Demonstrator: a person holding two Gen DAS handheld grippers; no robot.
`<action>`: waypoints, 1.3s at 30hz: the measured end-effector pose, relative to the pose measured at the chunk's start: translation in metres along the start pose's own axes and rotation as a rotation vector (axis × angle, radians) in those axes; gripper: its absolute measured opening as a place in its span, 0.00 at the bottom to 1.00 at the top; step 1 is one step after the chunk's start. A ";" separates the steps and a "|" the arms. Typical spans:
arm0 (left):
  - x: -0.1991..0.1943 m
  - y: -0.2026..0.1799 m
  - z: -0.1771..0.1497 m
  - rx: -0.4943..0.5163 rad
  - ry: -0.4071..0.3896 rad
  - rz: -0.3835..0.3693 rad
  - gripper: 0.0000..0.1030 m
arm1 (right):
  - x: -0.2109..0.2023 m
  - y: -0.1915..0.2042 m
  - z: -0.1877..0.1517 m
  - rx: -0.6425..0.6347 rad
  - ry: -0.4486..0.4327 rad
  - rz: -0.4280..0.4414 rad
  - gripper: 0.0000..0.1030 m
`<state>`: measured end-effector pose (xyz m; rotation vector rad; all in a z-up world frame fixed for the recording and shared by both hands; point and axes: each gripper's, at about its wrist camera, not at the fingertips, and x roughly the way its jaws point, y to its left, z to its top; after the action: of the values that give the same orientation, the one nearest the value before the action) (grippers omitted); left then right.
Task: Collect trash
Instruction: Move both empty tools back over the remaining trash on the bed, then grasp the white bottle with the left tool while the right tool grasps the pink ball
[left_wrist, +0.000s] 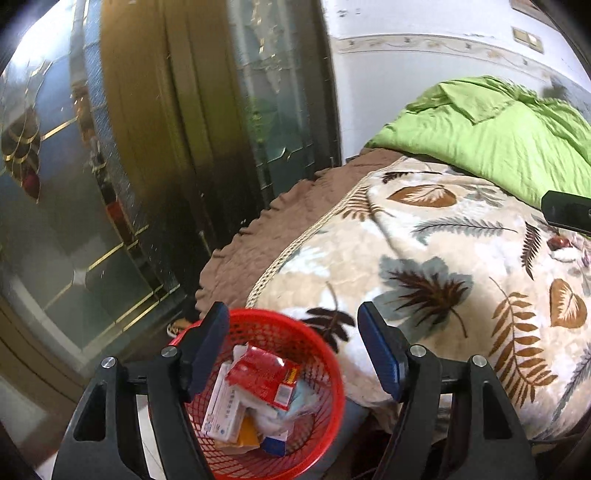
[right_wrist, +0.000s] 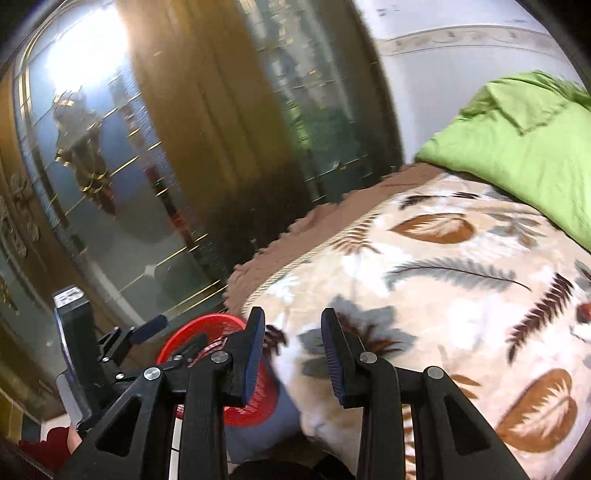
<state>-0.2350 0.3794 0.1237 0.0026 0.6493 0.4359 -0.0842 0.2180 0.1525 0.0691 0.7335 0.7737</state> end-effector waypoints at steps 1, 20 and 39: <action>-0.001 -0.003 0.001 0.008 -0.004 0.000 0.69 | -0.005 -0.007 -0.001 0.013 -0.006 -0.009 0.33; 0.003 -0.117 0.032 0.243 0.000 -0.136 0.69 | -0.079 -0.141 -0.027 0.264 -0.121 -0.187 0.36; 0.051 -0.350 0.086 0.534 0.141 -0.634 0.69 | -0.188 -0.397 -0.111 0.969 -0.244 -0.596 0.40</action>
<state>-0.0114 0.0923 0.1147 0.2679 0.8472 -0.3582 -0.0016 -0.2163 0.0530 0.7704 0.7813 -0.2063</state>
